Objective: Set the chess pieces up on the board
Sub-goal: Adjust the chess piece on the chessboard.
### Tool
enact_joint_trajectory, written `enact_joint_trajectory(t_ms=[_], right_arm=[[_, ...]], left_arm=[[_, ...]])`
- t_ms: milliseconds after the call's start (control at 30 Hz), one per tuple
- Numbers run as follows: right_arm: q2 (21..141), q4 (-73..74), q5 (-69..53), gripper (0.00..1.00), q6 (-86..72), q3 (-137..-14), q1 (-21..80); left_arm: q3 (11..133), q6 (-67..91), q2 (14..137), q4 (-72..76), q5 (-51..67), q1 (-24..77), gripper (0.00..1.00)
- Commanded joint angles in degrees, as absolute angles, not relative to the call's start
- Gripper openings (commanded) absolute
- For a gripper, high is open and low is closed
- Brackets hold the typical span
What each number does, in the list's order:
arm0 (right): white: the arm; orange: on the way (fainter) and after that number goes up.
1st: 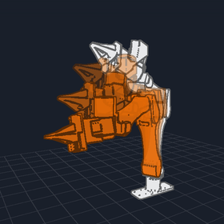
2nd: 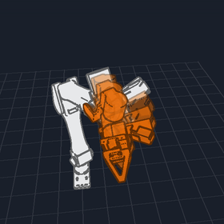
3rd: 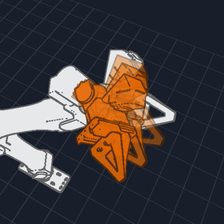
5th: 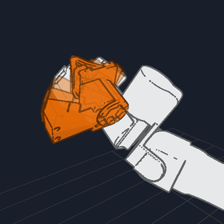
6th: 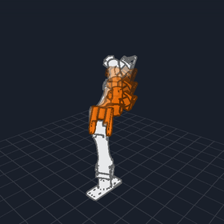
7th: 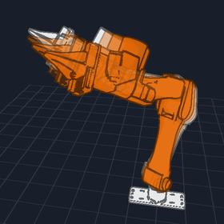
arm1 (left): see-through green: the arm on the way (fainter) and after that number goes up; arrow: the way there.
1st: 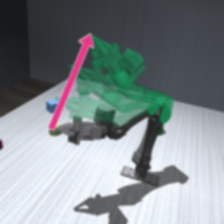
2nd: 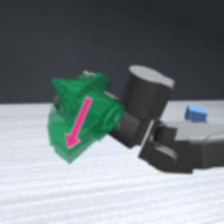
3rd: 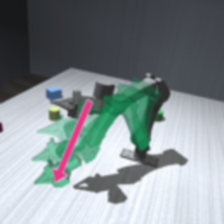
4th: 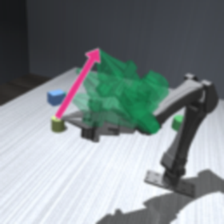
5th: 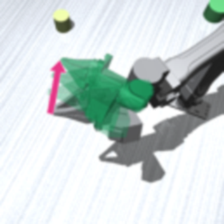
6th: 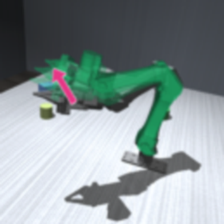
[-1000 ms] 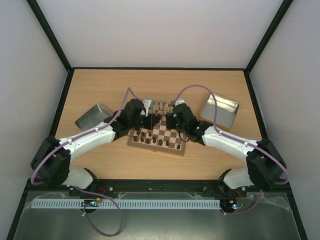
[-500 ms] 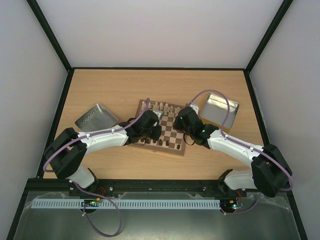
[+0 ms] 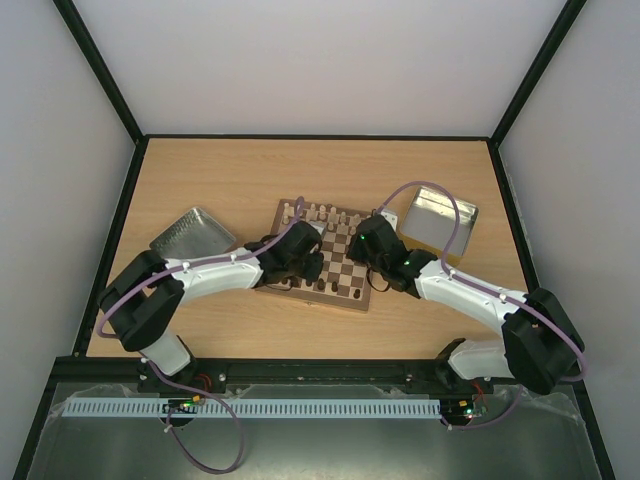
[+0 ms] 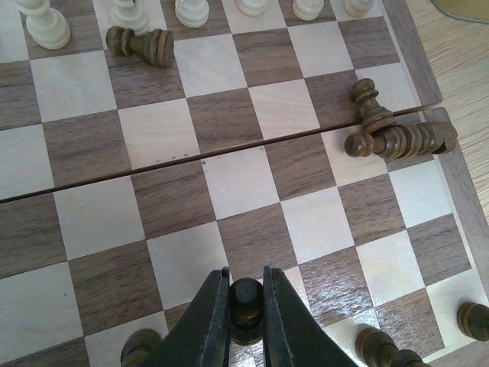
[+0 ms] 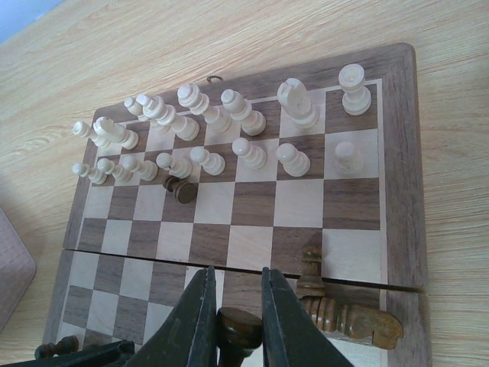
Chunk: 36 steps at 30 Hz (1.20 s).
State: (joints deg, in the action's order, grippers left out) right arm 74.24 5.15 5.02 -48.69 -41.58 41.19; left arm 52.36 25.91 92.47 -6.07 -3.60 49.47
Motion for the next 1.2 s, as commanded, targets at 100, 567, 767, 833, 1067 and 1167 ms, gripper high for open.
enact_joint_trajectory(t_ms=[100,567,767,833,1067,1167], right_arm=[[74.26,5.12,5.8,0.09,-49.39,-41.33,40.94],[74.71,4.92,5.27,0.09,-49.65,-41.4,40.95],[74.87,4.88,5.21,0.09,-49.64,-41.48,40.94],[74.93,4.83,5.1,0.09,-49.66,-41.48,40.95],[74.97,4.92,5.1,0.09,-49.74,-41.57,40.96],[74.95,5.02,5.17,0.1,-49.66,-41.58,40.91]], left_arm=[[54.31,25.45,92.65,-8.53,-4.42,49.15,0.08],[55.29,25.09,92.62,-11.03,-4.22,48.74,0.1],[55.94,25.31,93.47,-12.79,-4.14,48.34,0.11],[55.91,25.29,93.43,-12.83,-3.63,48.18,0.12],[56.55,25.2,94.42,-13.15,-2.29,47.92,0.13],[56.7,25.21,94.89,-13.27,-2.07,47.8,0.14]])
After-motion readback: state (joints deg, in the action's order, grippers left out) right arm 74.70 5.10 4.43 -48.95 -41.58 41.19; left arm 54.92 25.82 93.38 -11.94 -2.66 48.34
